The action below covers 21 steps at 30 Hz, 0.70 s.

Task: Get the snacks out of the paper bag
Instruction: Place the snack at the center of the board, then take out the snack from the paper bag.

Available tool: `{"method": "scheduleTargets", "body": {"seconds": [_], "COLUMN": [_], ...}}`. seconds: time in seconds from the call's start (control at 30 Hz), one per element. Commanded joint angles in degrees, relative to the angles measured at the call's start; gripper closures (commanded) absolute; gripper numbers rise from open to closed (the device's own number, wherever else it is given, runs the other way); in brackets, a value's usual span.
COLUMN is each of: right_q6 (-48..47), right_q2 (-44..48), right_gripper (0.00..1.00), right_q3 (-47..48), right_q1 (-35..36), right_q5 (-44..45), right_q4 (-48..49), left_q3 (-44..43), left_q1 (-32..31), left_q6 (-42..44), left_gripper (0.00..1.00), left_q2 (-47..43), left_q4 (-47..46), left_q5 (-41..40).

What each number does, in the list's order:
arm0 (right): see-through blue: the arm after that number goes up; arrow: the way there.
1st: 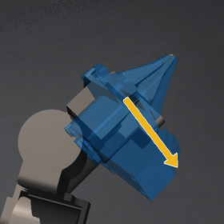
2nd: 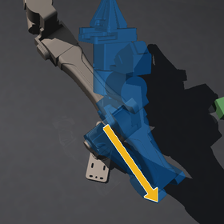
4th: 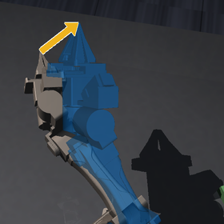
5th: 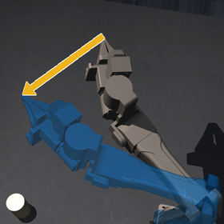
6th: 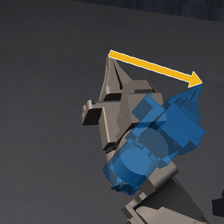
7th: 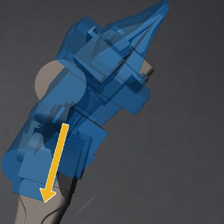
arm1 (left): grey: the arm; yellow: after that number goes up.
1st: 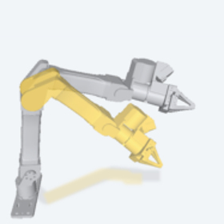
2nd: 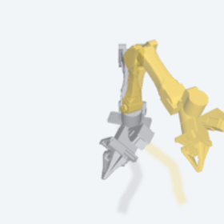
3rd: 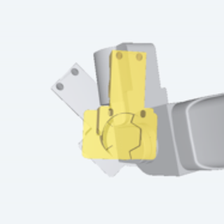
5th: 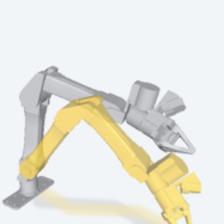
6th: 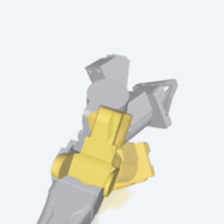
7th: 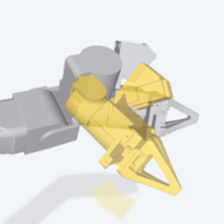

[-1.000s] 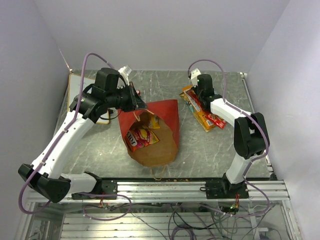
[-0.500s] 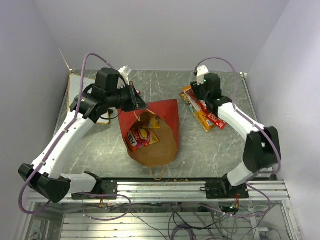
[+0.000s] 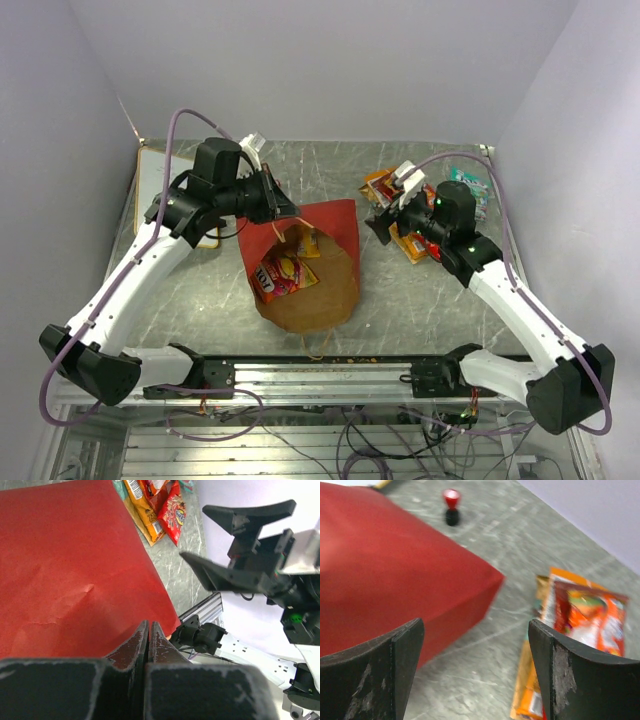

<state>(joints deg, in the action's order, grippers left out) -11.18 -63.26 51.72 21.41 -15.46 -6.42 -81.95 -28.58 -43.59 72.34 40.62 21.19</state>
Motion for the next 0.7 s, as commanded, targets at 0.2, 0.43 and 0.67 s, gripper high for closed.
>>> {"method": "scheduleTargets", "body": {"seconds": [0.2, 0.43, 0.67], "right_q6": [-5.7, -2.6, -1.8], "right_q2": [-1.7, 1.2, 7.8], "right_gripper": [0.13, 0.12, 0.12], "right_q3": [11.7, 10.7, 6.1], "right_q1": [12.2, 14.0, 22.4], "right_q5": [-9.2, -12.9, -18.7], "right_q4": [-5.4, 0.1, 3.7], "left_q3": [2.7, 2.1, 1.5], "left_q1": [0.7, 0.7, 0.8], "left_q6": [-2.0, -1.9, -0.7], "left_gripper": [0.93, 0.93, 0.93], "left_q2": [-2.4, -2.6, -1.8], "left_q4": [-3.1, -2.0, -1.1], "left_q5": [1.0, 1.2, 1.9]}}
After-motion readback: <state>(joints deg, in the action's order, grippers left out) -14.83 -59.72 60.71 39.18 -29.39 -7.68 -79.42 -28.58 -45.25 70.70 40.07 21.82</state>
